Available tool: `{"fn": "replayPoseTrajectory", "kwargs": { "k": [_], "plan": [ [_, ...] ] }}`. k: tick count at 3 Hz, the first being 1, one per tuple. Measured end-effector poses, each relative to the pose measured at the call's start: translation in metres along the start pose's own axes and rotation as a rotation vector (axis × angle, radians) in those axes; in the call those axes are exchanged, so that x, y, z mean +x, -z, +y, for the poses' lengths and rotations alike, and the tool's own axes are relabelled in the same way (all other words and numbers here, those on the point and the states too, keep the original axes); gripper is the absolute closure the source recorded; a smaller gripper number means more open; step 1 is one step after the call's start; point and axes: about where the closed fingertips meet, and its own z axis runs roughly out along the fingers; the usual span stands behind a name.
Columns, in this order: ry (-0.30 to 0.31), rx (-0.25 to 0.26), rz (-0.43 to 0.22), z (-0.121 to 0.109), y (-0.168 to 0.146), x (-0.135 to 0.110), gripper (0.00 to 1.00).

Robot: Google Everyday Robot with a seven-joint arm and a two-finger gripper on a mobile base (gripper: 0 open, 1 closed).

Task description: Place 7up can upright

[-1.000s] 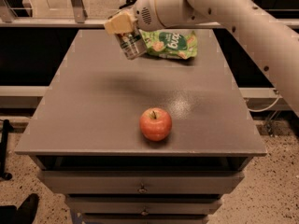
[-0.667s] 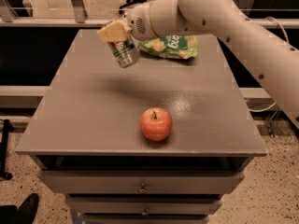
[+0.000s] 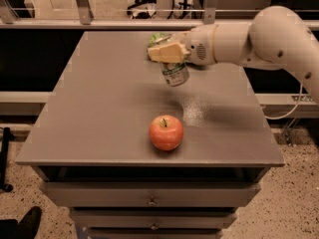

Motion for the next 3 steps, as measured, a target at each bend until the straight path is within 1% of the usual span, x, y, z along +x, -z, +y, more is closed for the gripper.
{"fn": "replayPoseTrajectory", "kwargs": {
  "k": [1, 2, 3],
  "plan": [
    [-0.034, 0.044, -0.089, -0.019, 0.045, 0.025, 1.0],
    [-0.069, 0.075, -0.205, -0.033, 0.076, 0.037, 1.0],
    [-0.075, 0.079, -0.285, -0.042, 0.096, 0.044, 1.0]
  ]
}}
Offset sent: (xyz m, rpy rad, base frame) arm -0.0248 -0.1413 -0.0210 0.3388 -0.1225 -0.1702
